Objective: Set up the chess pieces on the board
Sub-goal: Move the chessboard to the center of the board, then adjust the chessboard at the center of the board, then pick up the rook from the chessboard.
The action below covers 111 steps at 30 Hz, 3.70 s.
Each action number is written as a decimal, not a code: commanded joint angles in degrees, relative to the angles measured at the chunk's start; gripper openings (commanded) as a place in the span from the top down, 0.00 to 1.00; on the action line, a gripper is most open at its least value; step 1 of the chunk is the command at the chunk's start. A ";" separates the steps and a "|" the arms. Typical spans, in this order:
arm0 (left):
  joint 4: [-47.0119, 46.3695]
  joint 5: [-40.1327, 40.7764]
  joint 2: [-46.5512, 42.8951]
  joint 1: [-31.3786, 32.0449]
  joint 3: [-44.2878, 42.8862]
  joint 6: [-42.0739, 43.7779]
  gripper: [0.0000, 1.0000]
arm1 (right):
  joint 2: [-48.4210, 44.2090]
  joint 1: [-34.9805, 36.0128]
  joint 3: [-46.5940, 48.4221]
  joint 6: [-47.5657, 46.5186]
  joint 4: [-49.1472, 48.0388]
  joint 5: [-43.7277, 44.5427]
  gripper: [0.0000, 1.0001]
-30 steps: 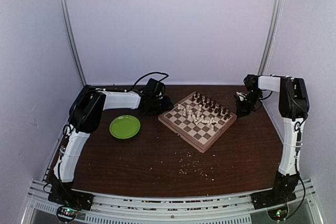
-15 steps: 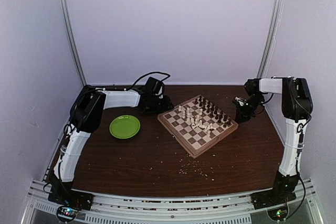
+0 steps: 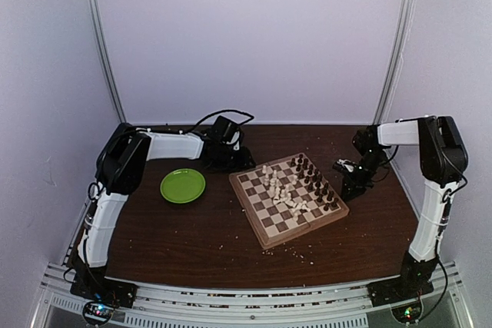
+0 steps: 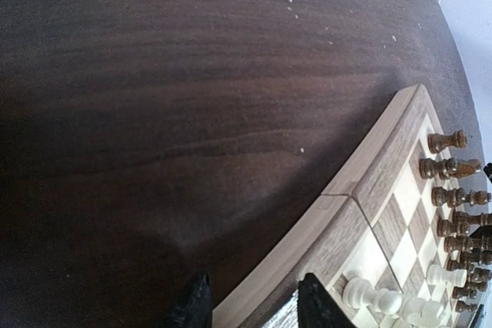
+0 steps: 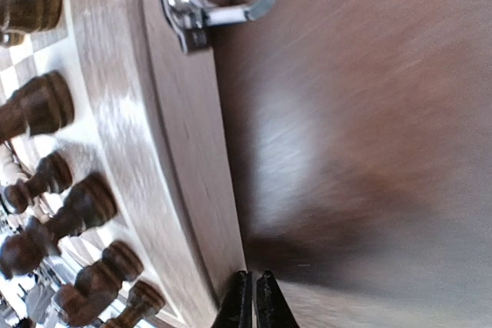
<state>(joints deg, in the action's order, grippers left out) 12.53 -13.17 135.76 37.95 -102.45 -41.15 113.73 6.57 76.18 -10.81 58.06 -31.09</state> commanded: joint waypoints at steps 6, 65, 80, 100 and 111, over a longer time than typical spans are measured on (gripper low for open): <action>2.01 0.04 -6.61 2.66 5.28 1.81 0.61 | -4.41 3.98 -7.34 -2.05 2.10 -7.04 0.96; 6.37 11.82 -37.39 10.96 29.28 15.95 0.73 | -13.43 3.58 -8.82 -1.49 0.10 -6.05 0.90; 12.24 5.13 -20.74 17.62 4.16 37.71 0.45 | -43.39 -3.17 -16.94 -10.01 -15.18 -0.03 0.51; 13.12 5.16 -4.53 18.10 -6.16 37.38 0.52 | -48.10 -3.05 -21.38 -10.80 -22.36 5.60 0.30; 13.62 2.64 -0.44 18.12 -8.73 36.57 0.70 | -46.57 -2.96 -21.16 -10.90 -22.34 6.00 0.28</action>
<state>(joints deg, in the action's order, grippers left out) 26.65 -9.28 134.32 55.72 -109.16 -4.45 66.61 3.51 54.74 -21.28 36.58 -26.04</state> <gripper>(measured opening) 0.337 0.717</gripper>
